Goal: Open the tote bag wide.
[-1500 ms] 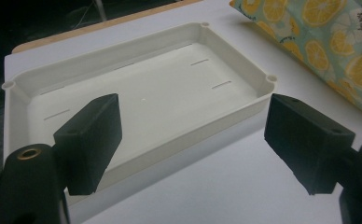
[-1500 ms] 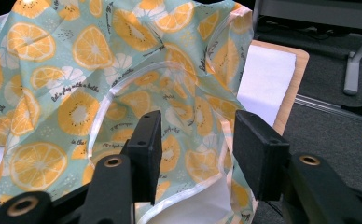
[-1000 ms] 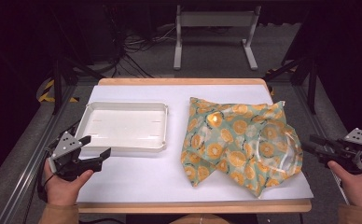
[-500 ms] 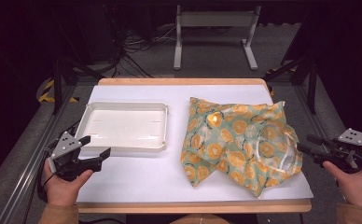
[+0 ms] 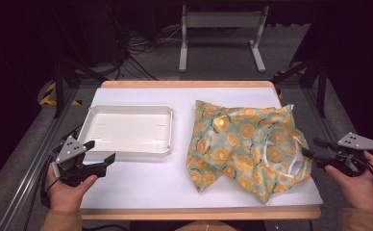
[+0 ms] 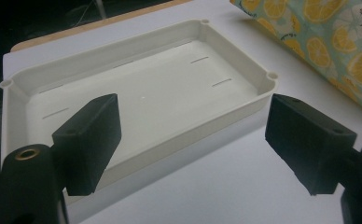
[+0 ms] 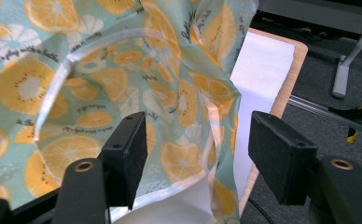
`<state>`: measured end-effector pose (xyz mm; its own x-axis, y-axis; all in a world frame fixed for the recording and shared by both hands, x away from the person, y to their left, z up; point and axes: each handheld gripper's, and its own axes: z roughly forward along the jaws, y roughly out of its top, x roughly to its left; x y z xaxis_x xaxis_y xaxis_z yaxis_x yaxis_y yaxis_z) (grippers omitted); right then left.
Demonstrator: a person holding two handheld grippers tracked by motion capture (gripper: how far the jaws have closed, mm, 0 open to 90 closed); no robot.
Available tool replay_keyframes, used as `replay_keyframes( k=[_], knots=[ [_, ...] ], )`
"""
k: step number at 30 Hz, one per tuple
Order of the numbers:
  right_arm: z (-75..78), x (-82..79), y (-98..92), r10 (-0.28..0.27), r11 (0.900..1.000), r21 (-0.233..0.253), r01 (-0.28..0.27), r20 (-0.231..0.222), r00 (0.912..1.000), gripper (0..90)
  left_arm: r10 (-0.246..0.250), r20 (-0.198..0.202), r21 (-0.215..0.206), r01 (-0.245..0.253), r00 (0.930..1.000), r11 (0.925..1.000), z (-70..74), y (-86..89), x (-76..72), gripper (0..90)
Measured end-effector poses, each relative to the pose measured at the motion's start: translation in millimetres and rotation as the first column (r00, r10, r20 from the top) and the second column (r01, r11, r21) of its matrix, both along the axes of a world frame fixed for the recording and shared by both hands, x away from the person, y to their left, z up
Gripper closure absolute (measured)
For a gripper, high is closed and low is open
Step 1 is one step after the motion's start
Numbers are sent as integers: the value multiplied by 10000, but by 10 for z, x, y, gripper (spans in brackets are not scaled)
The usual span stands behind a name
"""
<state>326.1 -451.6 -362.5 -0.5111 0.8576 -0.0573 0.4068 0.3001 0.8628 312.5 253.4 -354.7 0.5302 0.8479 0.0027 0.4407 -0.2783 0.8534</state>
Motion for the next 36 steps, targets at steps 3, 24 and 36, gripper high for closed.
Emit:
replay_keyframes(
  k=[3, 24, 36],
  knots=[
    [-44, 24, -17, 12, 10000, 29, -13, 42, 10000, 385, 6, -15, 11, -6, 10000, 10000, -8, -2, 4, 190],
    [-369, 175, -120, -220, 9998, -28, 218, -1033, 9944, 469, 0, -111, -33, 0, 9999, 10000, -44, -17, 24, 189],
    [-322, 127, -85, -100, 9998, -208, 65, -1704, 9853, 837, -9, -132, 27, 9, 9999, 10000, -54, -25, 29, 187]
  ],
)
